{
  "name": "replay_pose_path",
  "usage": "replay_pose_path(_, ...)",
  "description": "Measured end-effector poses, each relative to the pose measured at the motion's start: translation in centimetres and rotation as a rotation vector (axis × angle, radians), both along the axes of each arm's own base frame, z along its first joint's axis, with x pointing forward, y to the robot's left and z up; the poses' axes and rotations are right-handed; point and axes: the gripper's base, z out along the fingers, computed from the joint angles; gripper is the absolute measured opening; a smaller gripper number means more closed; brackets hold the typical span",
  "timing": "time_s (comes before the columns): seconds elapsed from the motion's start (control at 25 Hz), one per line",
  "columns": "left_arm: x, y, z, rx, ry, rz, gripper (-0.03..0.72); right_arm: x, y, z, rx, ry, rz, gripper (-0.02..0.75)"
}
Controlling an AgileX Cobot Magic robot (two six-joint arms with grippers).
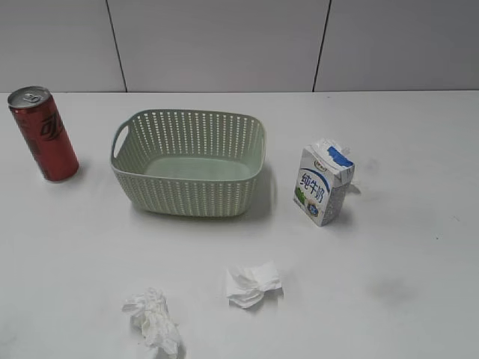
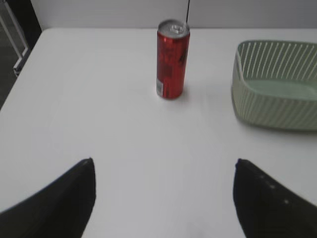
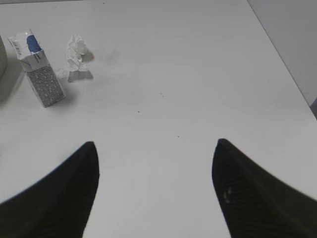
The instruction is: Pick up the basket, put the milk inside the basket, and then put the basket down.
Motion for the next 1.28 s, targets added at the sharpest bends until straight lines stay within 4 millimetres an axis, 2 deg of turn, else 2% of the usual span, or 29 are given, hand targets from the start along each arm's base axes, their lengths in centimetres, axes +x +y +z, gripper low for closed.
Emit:
replay_pose_path(0.16,3.0,-0.1,3.3,-0.004,-0.067,0.005,0.678,0.0,0.0,0.0,0.001,0.0,0.0,0.542)
replay_pose_path(0.44,11.3,-0.9,8.3,-0.067,0.01,-0.016,0.671,0.0,0.0,0.0,0.001,0.0,0.001,0.542)
replay_pose_path(0.56,15.2,-1.9,10.0,-0.087,0.085,-0.073,0.664,0.0,0.0,0.0,0.001,0.0,0.001,0.542)
replay_pose_path(0.72,20.3,-4.3,10.6,-0.074,0.228,-0.173,0.658,0.0,0.0,0.0,0.002,0.0,0.001,0.542)
replay_pose_path(0.88,24.9,-7.4,9.1,-0.047,0.377,-0.264,0.647,0.0,0.0,0.0,0.002,0.0,0.001,0.542)
replay_pose_path(1.0,27.9,-9.3,6.5,-0.028,0.483,-0.296,0.643,0.0,0.0,0.0,0.002,0.0,0.001,0.542)
replay_pose_path(1.12,30.8,-10.3,3.0,-0.018,0.586,-0.293,0.634,0.0,0.0,0.0,0.002,0.0,0.001,0.542)
replay_pose_path(1.28,33.4,-11.0,-1.5,-0.007,0.681,-0.279,0.62,0.0,0.0,0.0,0.002,0.0,0.001,0.542)
